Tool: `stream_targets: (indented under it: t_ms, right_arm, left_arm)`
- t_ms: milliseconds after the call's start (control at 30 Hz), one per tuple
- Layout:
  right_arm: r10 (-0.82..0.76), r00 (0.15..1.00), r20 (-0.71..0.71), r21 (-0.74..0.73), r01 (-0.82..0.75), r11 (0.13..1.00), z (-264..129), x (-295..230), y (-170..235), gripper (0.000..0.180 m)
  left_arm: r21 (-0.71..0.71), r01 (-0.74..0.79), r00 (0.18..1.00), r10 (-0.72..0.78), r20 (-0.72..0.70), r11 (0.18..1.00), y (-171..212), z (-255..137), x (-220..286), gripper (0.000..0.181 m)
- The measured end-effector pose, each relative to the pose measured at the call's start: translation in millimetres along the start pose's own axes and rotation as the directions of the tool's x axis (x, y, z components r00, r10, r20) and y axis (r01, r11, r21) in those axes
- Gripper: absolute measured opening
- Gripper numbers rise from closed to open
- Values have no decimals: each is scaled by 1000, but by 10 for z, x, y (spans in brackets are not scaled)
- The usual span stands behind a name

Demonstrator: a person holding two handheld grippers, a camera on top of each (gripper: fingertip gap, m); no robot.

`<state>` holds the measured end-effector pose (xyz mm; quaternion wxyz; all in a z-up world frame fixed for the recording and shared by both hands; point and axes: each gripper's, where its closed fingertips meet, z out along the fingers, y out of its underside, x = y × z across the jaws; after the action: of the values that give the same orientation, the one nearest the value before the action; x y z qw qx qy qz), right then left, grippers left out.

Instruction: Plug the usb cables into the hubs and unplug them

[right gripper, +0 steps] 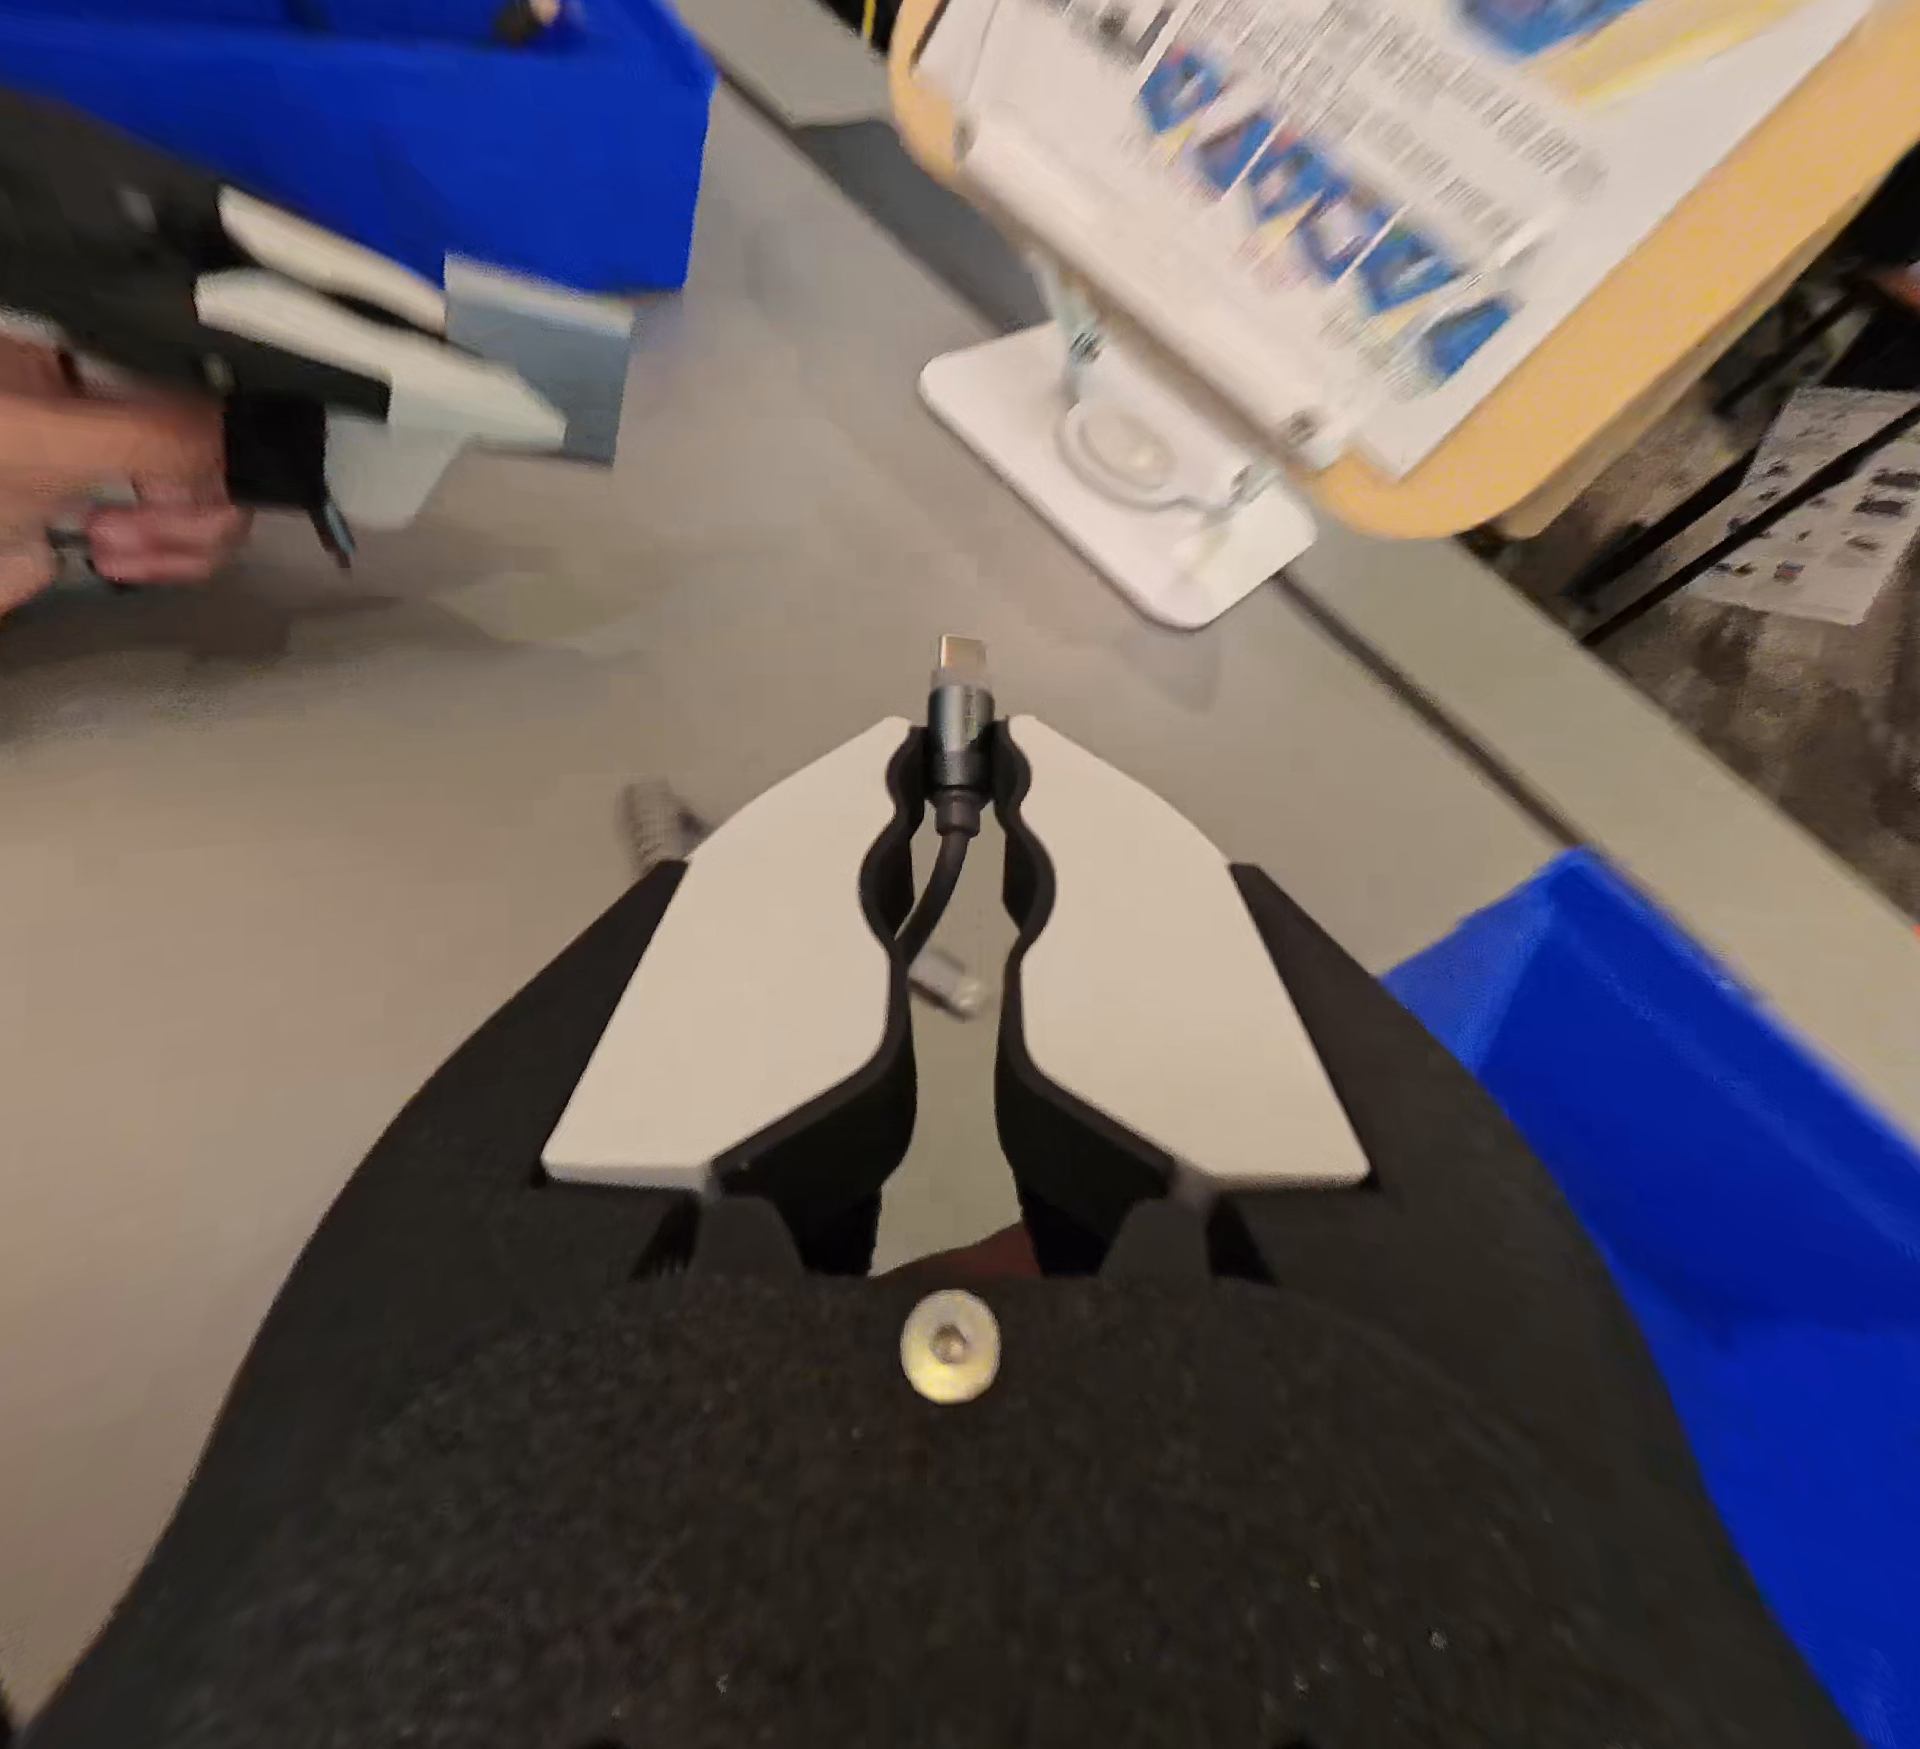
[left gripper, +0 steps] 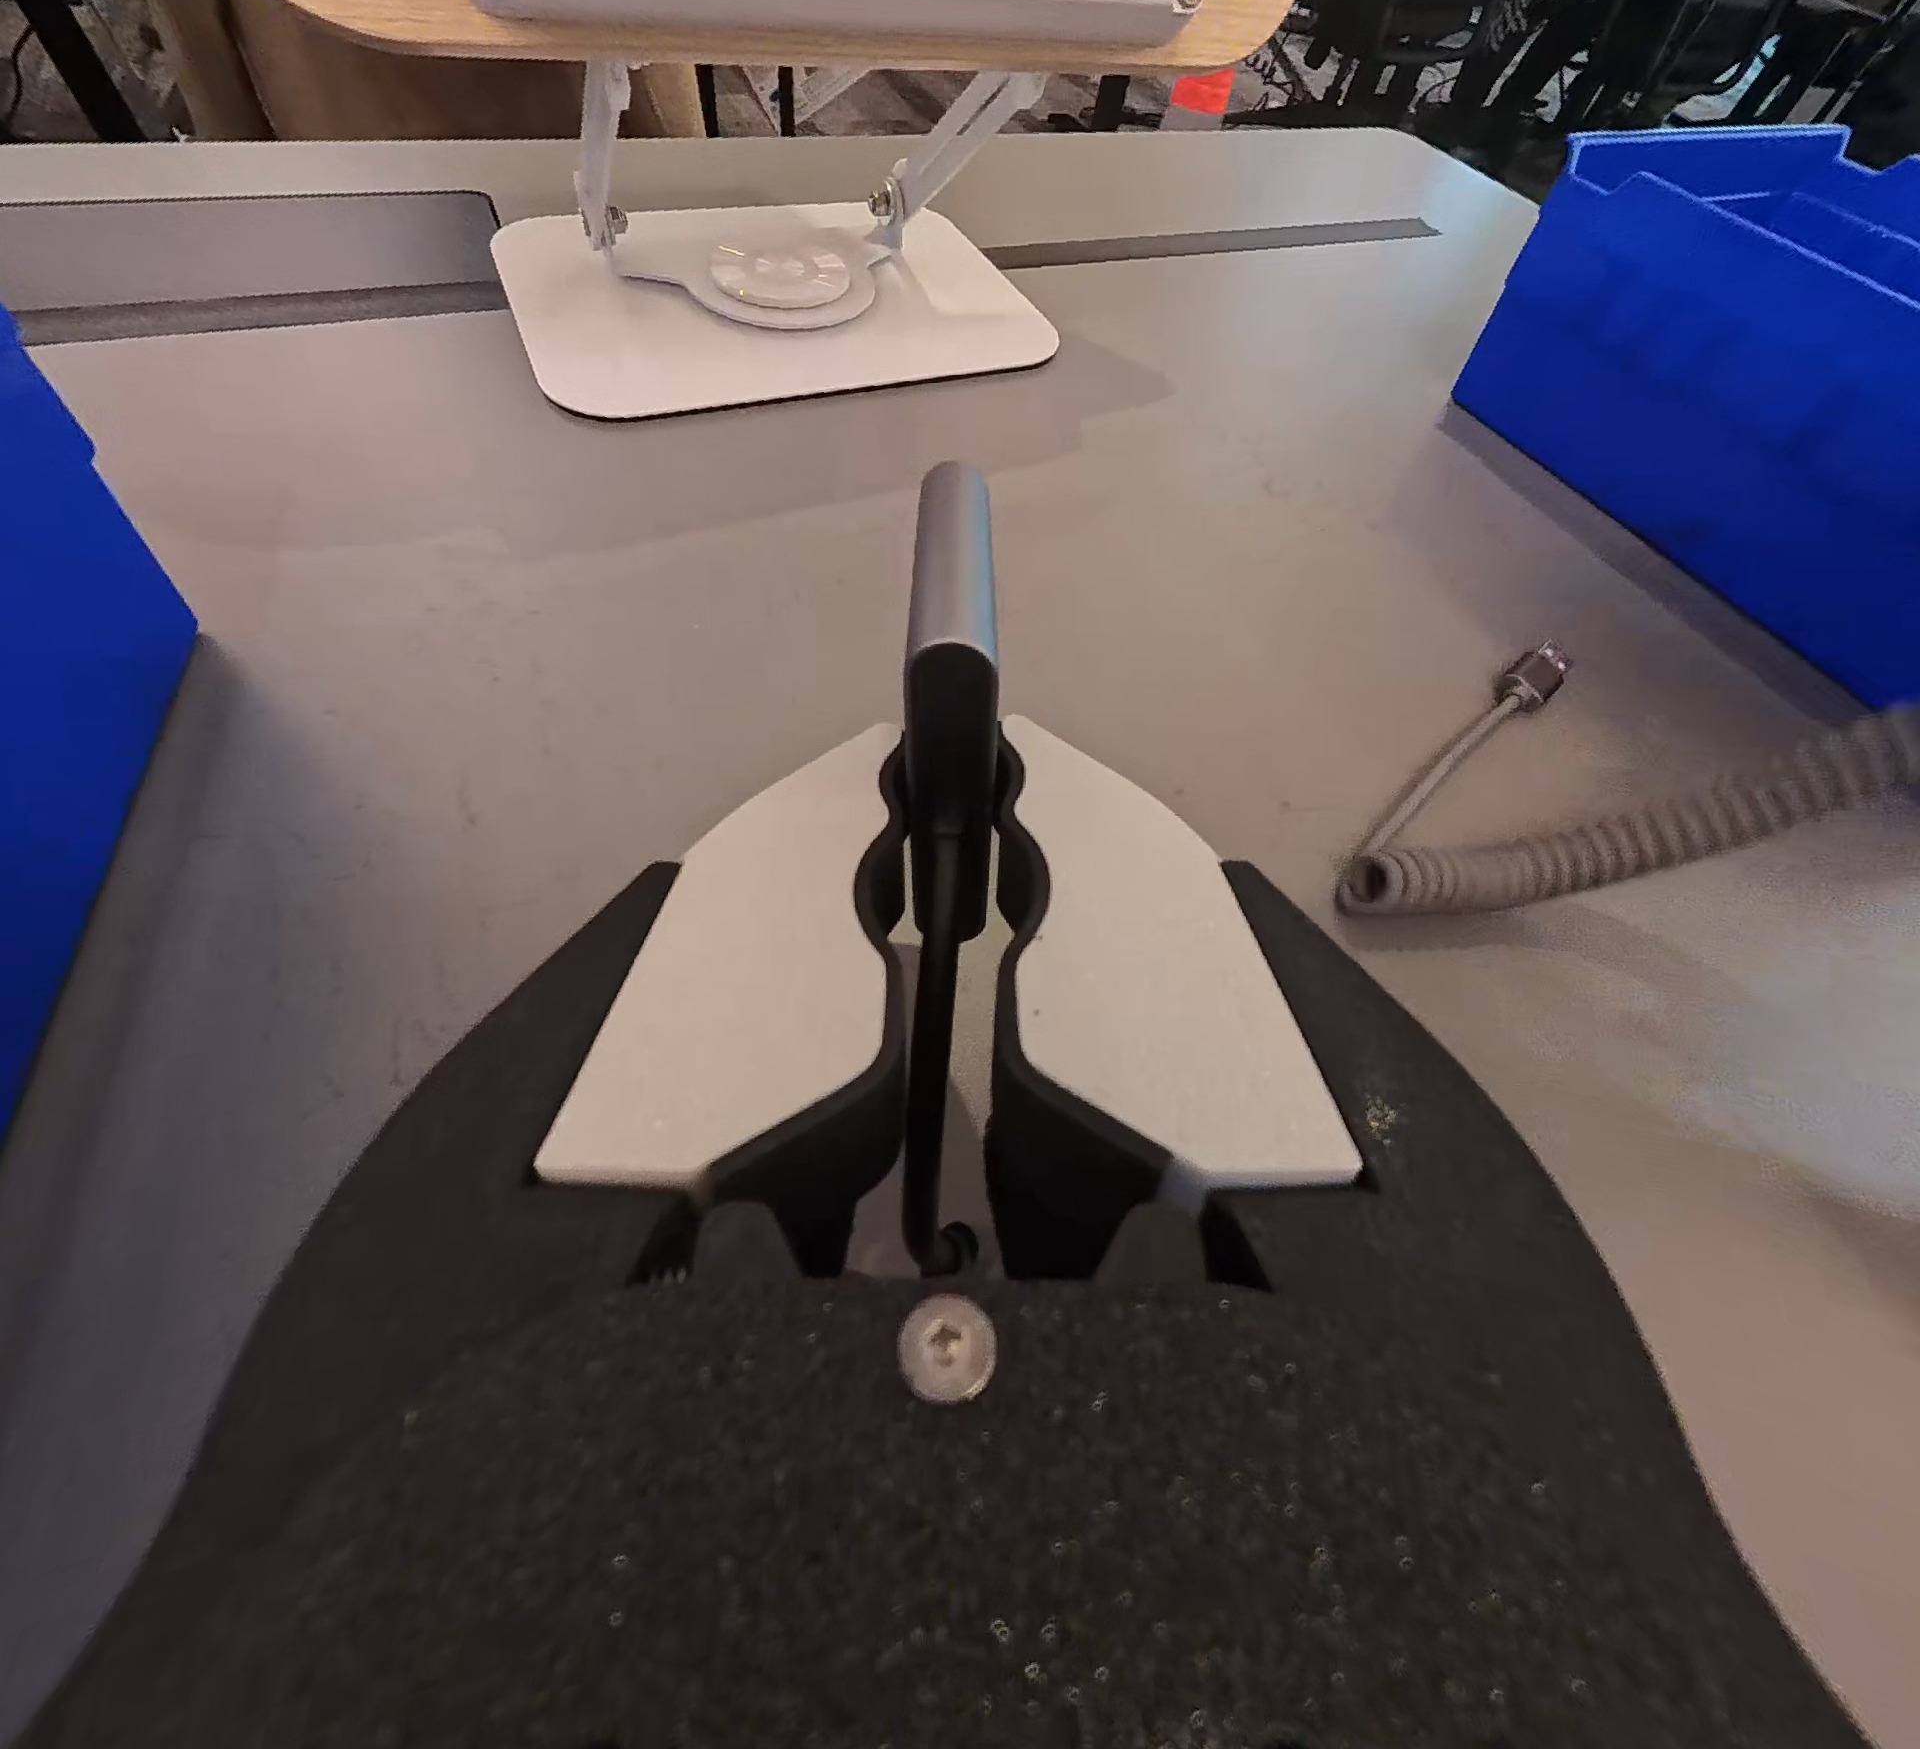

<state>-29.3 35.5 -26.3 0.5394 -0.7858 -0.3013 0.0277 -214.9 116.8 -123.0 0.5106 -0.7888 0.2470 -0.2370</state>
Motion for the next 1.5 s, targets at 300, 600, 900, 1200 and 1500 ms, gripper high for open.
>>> stream_targets:
  t_ms: [300, 600, 900, 1200, 1500]
  right_arm:
    - [-139, 966, -217, 27, 148, 989, -1186, 1357, -1893, 12]
    - [-163, 888, -430, -111, 126, 986, -2058, 2684, -2307, 12]
    - [-6, 939, -345, -215, -72, 974, -1348, 2737, -829, 12]
    - [109, 976, -186, -580, -199, 790, -412, 2267, 1203, 12]
    - [212, 969, -127, -724, -237, 648, -16, 1861, 2292, 22]
  left_arm:
    - [-15, -27, 1000, 27, -9, 1000, 25, 19, 37, 12]
    - [-13, -40, 999, 39, -10, 999, 25, 13, 52, 12]
    - [5, -58, 998, 59, -1, 998, -9, -1, 60, 12]
    - [9, -59, 998, 59, -2, 998, -14, -3, 57, 12]
    - [1, -67, 998, 67, -7, 998, 4, 4, 67, 12]
